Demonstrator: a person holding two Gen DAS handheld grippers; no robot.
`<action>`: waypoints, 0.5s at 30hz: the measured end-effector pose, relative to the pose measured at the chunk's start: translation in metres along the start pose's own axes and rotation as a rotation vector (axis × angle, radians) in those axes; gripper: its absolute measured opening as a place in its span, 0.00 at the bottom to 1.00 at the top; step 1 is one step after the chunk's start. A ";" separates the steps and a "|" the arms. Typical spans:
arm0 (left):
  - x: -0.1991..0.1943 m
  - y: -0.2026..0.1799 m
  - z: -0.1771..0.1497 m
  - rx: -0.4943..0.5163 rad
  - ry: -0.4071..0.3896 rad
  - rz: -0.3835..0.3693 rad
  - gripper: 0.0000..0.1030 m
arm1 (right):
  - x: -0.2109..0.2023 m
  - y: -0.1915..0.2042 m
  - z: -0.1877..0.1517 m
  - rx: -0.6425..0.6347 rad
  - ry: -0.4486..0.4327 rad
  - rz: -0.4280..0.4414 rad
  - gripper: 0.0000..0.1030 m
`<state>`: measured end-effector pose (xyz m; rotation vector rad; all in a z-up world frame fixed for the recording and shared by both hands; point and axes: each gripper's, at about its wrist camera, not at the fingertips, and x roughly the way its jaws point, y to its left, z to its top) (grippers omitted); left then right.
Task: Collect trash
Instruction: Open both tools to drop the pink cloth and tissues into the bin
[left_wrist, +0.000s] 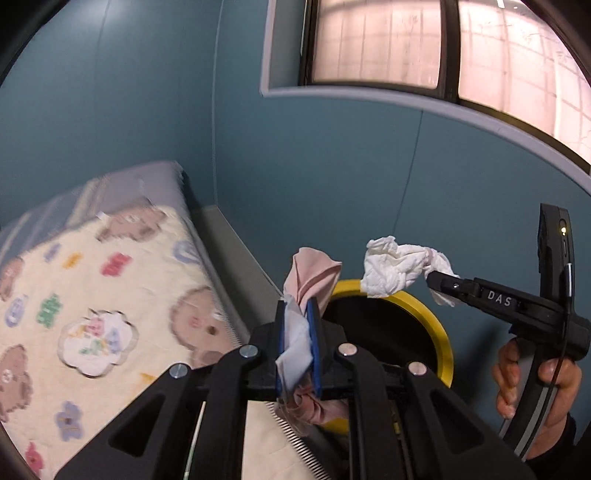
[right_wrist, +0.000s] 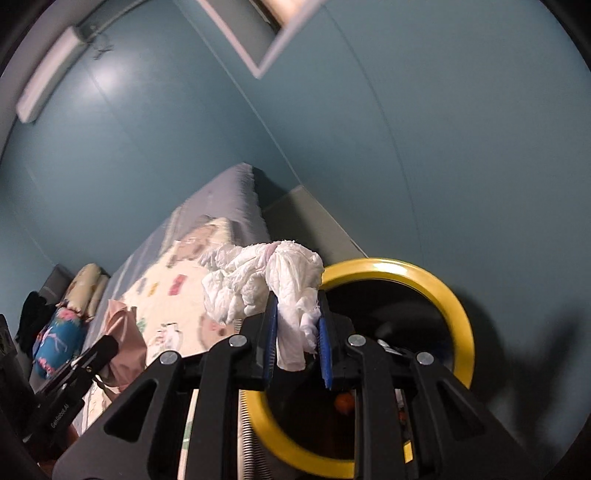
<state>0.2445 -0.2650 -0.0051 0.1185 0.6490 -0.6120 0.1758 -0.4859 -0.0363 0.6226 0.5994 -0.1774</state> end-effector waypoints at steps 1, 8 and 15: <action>0.011 -0.002 -0.001 -0.007 0.015 -0.004 0.09 | 0.005 -0.005 0.000 0.006 0.007 -0.012 0.18; 0.060 -0.006 -0.013 -0.065 0.088 -0.039 0.12 | 0.029 -0.027 -0.005 0.023 0.027 -0.071 0.23; 0.078 0.001 -0.019 -0.112 0.121 -0.053 0.37 | 0.045 -0.034 -0.008 0.031 0.049 -0.104 0.35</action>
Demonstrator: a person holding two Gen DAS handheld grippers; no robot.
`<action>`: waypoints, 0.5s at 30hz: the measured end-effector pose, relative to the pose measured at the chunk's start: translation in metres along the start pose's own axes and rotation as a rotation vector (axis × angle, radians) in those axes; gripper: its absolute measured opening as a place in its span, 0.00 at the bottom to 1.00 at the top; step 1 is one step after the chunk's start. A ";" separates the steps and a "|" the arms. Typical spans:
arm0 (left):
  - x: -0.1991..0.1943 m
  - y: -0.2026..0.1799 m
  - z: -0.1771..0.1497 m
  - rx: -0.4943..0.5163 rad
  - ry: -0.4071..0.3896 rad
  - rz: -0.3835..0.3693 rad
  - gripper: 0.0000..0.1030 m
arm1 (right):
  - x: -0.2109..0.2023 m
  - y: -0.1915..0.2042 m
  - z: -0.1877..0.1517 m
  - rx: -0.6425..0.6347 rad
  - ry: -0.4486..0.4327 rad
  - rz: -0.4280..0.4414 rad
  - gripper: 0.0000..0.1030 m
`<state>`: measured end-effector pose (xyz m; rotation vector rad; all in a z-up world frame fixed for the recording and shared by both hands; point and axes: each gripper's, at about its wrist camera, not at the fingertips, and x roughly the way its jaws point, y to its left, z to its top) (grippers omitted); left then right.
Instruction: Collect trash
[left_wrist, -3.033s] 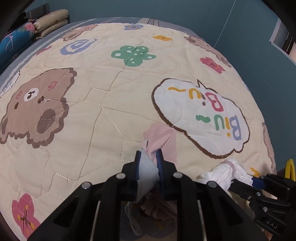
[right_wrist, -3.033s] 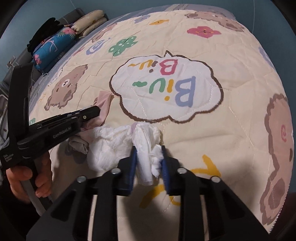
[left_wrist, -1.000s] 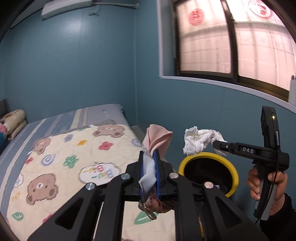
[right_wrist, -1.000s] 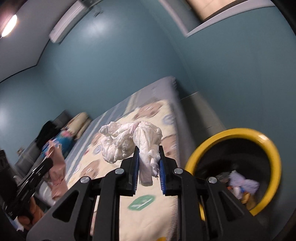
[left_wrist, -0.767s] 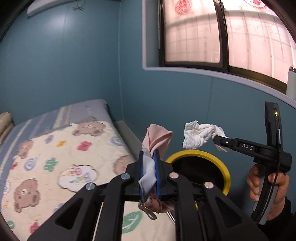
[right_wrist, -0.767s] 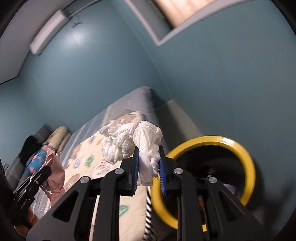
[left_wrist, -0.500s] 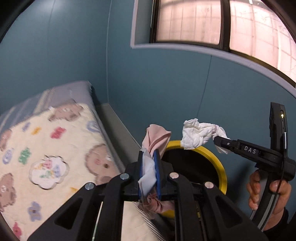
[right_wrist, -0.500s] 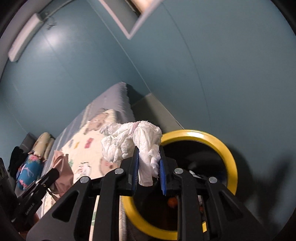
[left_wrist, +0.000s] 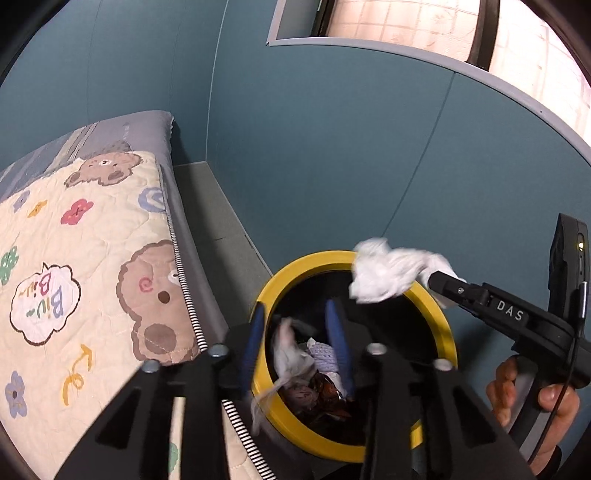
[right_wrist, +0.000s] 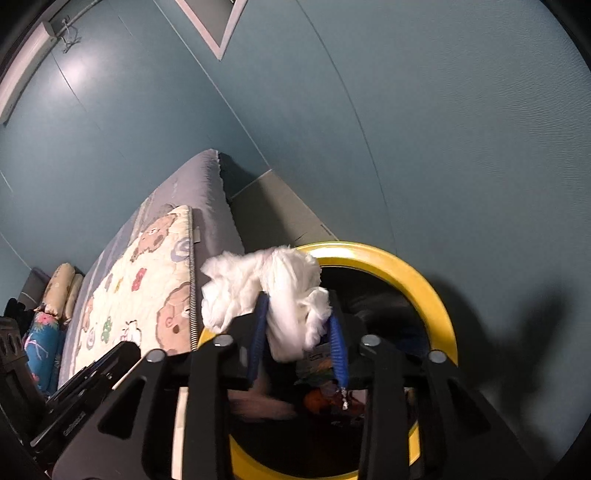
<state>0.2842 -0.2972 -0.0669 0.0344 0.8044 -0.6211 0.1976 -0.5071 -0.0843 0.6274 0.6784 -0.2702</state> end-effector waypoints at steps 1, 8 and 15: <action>-0.003 -0.001 -0.001 -0.002 0.000 -0.003 0.42 | 0.002 0.000 0.002 0.004 -0.002 -0.003 0.37; -0.021 0.012 -0.005 -0.024 -0.022 0.007 0.45 | 0.000 0.000 -0.002 0.021 0.009 0.004 0.38; -0.064 0.054 -0.018 -0.093 -0.069 0.061 0.45 | -0.013 0.036 -0.009 -0.028 0.024 0.054 0.38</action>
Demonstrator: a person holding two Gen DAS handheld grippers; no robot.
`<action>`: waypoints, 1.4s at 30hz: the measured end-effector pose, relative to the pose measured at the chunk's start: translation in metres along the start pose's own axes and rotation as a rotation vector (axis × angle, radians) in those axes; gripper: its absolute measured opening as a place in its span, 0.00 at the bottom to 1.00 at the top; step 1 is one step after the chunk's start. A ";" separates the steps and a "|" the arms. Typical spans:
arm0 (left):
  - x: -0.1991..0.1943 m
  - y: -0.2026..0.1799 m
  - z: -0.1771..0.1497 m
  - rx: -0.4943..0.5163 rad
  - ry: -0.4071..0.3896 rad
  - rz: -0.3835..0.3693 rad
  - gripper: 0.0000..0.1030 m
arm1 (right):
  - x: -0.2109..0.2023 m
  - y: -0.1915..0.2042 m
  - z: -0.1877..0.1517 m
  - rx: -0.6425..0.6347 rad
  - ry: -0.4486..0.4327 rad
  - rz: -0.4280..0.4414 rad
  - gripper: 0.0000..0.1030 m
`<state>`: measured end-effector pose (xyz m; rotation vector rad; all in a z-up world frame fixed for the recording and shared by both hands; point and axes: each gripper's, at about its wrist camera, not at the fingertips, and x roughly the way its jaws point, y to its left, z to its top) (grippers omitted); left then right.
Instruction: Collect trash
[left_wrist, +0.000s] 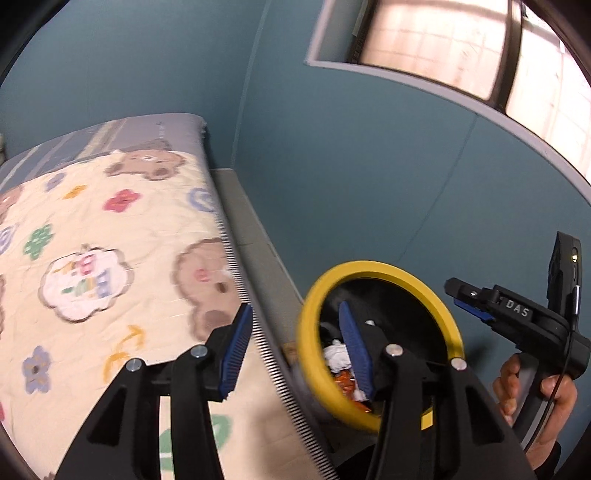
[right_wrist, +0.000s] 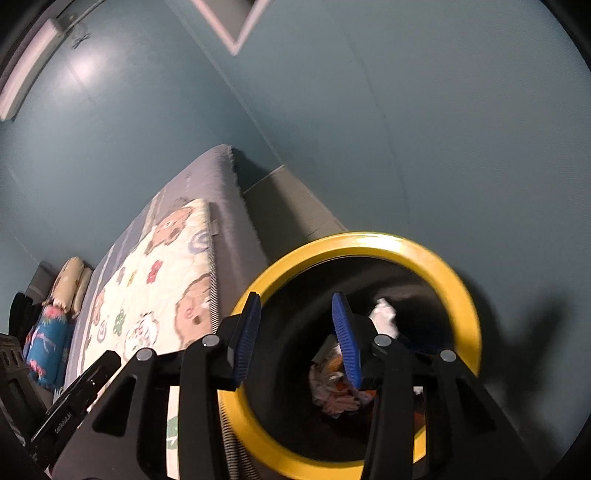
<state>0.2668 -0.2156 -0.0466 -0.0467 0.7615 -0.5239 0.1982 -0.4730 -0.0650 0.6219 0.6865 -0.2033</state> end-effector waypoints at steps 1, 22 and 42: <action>-0.008 0.010 -0.002 -0.010 -0.007 0.018 0.45 | -0.001 0.009 -0.002 -0.015 0.007 0.012 0.38; -0.165 0.165 -0.088 -0.171 -0.168 0.378 0.84 | 0.005 0.222 -0.128 -0.418 0.141 0.144 0.88; -0.297 0.099 -0.119 -0.104 -0.595 0.500 0.92 | -0.152 0.246 -0.156 -0.483 -0.433 0.180 0.92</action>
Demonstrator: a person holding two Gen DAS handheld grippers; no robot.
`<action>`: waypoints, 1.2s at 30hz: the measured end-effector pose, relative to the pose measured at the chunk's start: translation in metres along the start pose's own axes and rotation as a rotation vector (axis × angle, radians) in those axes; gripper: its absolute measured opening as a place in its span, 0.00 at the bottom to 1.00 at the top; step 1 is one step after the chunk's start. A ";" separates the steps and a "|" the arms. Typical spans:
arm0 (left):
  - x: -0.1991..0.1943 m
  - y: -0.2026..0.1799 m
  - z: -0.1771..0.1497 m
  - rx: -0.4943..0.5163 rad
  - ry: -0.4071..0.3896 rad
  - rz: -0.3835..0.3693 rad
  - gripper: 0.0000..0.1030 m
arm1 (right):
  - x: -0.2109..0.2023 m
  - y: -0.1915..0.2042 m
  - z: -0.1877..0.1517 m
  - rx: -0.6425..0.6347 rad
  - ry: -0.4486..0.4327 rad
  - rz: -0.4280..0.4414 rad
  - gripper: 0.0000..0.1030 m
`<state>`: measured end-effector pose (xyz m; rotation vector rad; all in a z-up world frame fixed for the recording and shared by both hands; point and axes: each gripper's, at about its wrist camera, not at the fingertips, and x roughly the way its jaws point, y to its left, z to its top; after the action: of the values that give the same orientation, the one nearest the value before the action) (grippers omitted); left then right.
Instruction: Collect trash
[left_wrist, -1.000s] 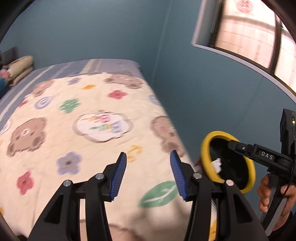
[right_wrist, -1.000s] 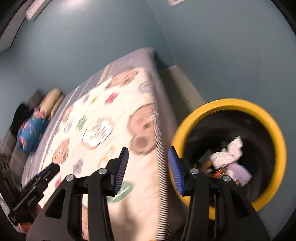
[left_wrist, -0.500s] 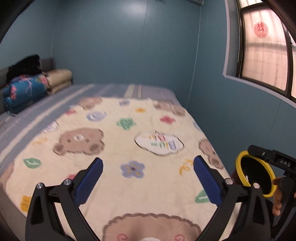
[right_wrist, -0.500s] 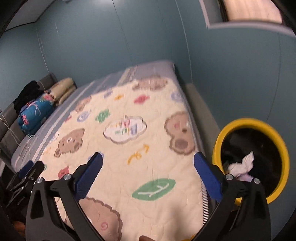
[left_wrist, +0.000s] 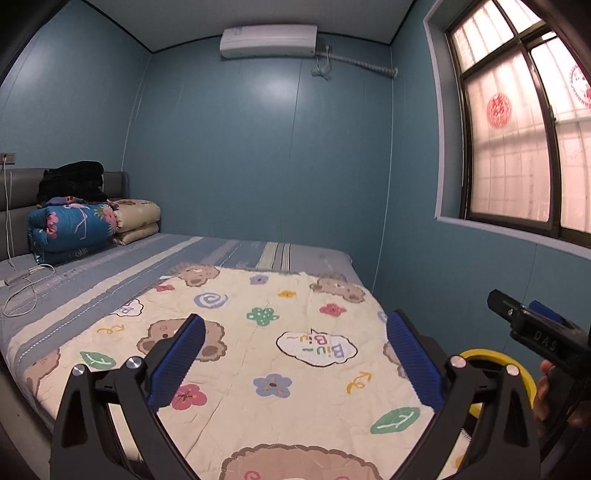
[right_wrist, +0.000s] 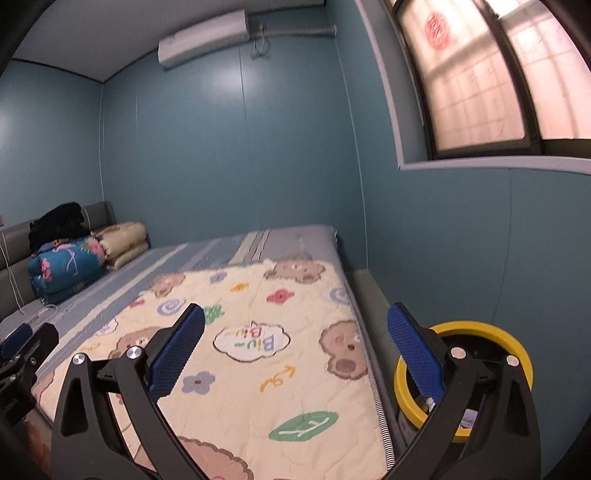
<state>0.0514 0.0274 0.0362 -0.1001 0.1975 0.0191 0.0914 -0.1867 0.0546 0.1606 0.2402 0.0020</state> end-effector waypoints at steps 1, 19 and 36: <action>-0.004 0.000 0.001 -0.008 -0.008 0.003 0.92 | -0.004 0.000 -0.001 -0.003 -0.010 0.001 0.92; -0.018 -0.001 0.000 -0.022 -0.019 -0.007 0.92 | -0.010 0.000 -0.016 -0.007 -0.004 -0.006 0.92; -0.017 -0.006 -0.003 -0.010 -0.002 -0.019 0.92 | -0.004 -0.006 -0.020 0.011 0.015 -0.020 0.92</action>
<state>0.0346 0.0205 0.0368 -0.1118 0.1944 0.0016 0.0828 -0.1894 0.0354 0.1695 0.2569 -0.0175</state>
